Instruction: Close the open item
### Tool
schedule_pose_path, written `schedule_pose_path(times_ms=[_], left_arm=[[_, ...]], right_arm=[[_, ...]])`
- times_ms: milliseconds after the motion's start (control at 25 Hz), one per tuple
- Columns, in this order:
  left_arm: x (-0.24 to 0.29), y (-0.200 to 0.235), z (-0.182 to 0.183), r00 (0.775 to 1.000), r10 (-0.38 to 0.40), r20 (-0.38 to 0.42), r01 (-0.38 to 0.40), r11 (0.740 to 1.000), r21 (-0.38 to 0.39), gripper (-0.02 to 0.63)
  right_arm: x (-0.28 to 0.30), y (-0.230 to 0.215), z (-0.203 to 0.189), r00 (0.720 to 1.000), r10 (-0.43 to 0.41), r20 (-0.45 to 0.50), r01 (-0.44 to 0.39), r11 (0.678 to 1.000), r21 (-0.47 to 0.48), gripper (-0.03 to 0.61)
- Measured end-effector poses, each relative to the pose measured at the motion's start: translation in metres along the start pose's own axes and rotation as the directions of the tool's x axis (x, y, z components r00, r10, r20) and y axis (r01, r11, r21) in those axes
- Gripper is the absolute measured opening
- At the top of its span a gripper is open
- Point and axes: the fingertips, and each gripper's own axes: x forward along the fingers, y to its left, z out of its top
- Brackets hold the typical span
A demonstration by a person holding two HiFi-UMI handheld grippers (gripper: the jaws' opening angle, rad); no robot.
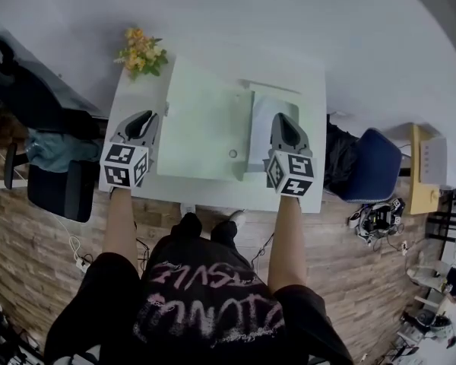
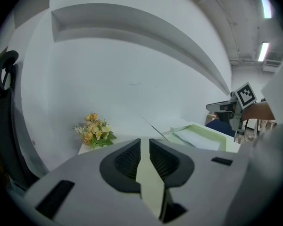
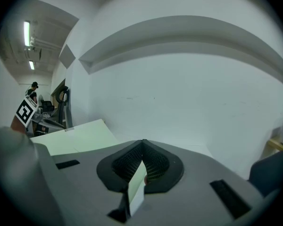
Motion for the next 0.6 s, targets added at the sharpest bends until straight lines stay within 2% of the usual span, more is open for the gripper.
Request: schedule_pose_path(times_ms=[240, 400, 600], left_arm=[[0.008, -0.018, 0.004, 0.997, -0.071, 0.011, 0.071, 0.997, 0.019, 0.073], [0.01, -0.038, 0.015, 0.989, -0.14, 0.041, 0.138, 0.99, 0.036, 0.077], [0.017, -0.061, 0.024, 0.981, -0.19, 0.042, 0.187, 0.979, 0.077, 0.077]], right_arm=[[-0.005, -0.01, -0.003, 1.0, -0.026, 0.002, 0.026, 1.0, 0.014, 0.009], [-0.013, -0.017, -0.003, 0.999, -0.042, 0.008, 0.042, 0.999, 0.019, 0.009], [-0.028, -0.03, -0.005, 0.997, -0.073, 0.018, 0.072, 0.997, 0.033, 0.009]])
